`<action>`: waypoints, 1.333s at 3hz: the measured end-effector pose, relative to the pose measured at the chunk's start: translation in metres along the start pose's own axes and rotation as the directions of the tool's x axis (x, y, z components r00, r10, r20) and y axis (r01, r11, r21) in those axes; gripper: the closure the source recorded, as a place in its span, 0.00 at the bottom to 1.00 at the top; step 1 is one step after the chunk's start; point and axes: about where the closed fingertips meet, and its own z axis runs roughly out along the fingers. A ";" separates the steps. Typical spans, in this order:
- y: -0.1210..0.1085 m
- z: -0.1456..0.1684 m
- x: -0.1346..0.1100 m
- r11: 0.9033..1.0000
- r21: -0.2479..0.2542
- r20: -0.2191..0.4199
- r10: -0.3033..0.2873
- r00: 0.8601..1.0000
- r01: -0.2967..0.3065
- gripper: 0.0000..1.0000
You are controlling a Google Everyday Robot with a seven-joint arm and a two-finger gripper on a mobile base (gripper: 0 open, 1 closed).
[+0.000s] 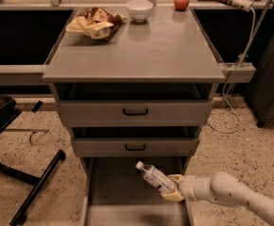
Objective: Place blue plastic bottle into bottom drawer
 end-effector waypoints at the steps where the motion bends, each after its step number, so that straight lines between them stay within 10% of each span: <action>1: 0.014 0.038 0.029 0.996 -0.085 0.048 0.033 0.998 -0.029 1.00; 2: 0.044 0.084 0.046 0.985 -0.165 0.070 0.062 0.996 -0.050 1.00; 4: 0.056 0.110 0.064 0.985 -0.162 0.107 0.069 0.992 -0.052 1.00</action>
Offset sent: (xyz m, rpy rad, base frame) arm -0.0325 0.0774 -0.1339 0.1706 0.1428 0.1335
